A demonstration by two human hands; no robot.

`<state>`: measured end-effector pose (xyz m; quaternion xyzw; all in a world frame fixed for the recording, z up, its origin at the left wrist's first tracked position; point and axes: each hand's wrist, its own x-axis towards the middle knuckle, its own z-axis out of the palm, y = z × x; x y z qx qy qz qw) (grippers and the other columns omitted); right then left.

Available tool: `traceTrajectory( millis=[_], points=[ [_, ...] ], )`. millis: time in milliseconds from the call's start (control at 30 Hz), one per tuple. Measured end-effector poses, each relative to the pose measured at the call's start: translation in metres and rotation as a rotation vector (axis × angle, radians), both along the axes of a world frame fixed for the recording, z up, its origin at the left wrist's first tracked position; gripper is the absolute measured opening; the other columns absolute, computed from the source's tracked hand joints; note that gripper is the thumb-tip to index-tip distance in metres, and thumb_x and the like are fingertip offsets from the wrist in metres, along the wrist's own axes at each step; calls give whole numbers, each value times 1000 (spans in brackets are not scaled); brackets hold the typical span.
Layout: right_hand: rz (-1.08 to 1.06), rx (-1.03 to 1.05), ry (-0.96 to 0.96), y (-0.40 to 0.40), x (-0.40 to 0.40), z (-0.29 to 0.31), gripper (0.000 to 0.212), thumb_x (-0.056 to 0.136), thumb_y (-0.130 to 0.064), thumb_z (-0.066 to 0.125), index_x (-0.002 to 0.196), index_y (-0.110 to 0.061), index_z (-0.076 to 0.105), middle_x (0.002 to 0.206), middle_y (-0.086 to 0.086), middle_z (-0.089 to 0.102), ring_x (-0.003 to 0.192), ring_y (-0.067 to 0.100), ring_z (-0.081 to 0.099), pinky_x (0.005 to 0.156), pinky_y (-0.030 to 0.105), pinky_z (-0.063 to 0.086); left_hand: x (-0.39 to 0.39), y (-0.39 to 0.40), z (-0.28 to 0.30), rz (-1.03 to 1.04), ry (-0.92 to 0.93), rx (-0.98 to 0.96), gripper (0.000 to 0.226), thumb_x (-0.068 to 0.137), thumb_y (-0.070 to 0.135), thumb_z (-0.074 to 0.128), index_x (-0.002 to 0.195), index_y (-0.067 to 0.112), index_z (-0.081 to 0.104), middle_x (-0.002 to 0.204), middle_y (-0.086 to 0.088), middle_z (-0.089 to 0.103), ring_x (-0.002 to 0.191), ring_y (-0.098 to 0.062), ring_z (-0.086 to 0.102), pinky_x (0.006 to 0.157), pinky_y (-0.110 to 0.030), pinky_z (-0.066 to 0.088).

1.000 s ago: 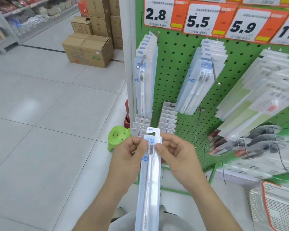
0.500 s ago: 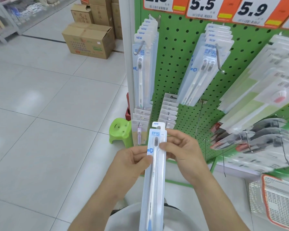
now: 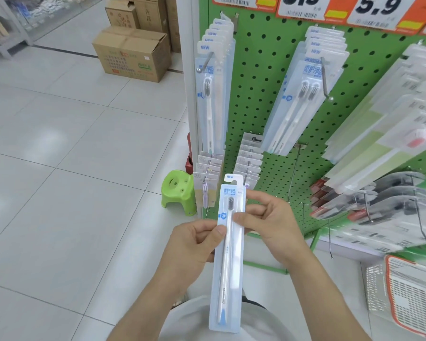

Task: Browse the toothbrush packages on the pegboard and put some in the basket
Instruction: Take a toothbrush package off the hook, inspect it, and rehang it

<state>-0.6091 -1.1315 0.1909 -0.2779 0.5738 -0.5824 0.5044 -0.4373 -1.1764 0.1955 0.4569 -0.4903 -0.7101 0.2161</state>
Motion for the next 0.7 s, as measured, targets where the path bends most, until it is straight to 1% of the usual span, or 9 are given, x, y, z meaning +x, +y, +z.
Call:
traceTrajectory(
  millis=[100, 167, 233, 333, 400, 467, 567, 633, 700],
  points=[
    [59, 31, -50, 5, 0, -8, 18, 86, 7, 70, 98, -4, 78, 93, 22, 77, 72, 27, 74, 67, 34, 59, 1, 1, 0, -32, -7, -3, 13, 96, 10, 64, 101, 6, 75, 88, -14, 78, 77, -24, 75, 66, -30, 60],
    [119, 54, -43, 8, 1, -12, 11, 85, -5, 71, 90, -3, 79, 93, 22, 76, 75, 27, 73, 71, 36, 60, 2, 2, -1, -52, -14, 3, 13, 96, 10, 64, 100, 6, 76, 87, -14, 78, 77, -26, 75, 65, -30, 60],
    [153, 74, -68, 10, 1, -15, 18, 82, -13, 67, 88, -4, 80, 94, 21, 76, 78, 26, 72, 73, 35, 59, 3, 2, -2, -84, -13, 12, 13, 96, 11, 64, 99, 7, 76, 88, -15, 78, 77, -28, 75, 66, -32, 60],
    [223, 49, -81, 14, -2, -17, 20, 86, -15, 64, 93, -4, 79, 97, 20, 76, 84, 27, 72, 79, 37, 59, 6, -1, -1, -131, -2, 36, 16, 96, 13, 62, 98, 6, 76, 90, -16, 78, 79, -30, 76, 69, -34, 61],
    [264, 22, -64, 16, -4, -16, 19, 91, -13, 67, 98, 1, 77, 99, 21, 76, 87, 28, 72, 82, 37, 59, 9, -2, -1, -167, -2, 25, 18, 98, 13, 60, 100, 5, 76, 92, -15, 78, 83, -30, 76, 73, -35, 62],
    [247, 8, -73, 17, -3, -13, 20, 92, -14, 70, 99, 4, 76, 99, 23, 75, 87, 29, 72, 82, 36, 59, 14, -1, 1, -214, 23, -1, 18, 98, 10, 60, 108, 7, 74, 97, -13, 78, 90, -30, 76, 77, -35, 61],
    [131, 20, -78, 18, 5, -14, 22, 90, -21, 70, 89, 1, 75, 86, 14, 74, 78, 24, 69, 79, 33, 58, 20, 4, 2, -302, 67, 6, 27, 97, 1, 60, 121, 10, 67, 103, -14, 77, 96, -32, 74, 78, -33, 60],
    [52, 38, -50, 20, 16, -20, 35, 92, -30, 73, 79, 1, 65, 75, 12, 63, 71, 23, 59, 73, 33, 55, 20, 6, -1, -278, 52, 8, 28, 97, -1, 60, 123, 9, 65, 100, -15, 78, 93, -31, 75, 76, -34, 60],
    [1, 61, 31, 23, 25, -26, 51, 93, -42, 68, 69, 0, 50, 67, 8, 44, 65, 19, 42, 66, 35, 43, 19, 8, -4, -214, 32, -1, 25, 96, 0, 60, 120, 8, 68, 97, -15, 78, 90, -29, 76, 75, -35, 61]
  ],
)
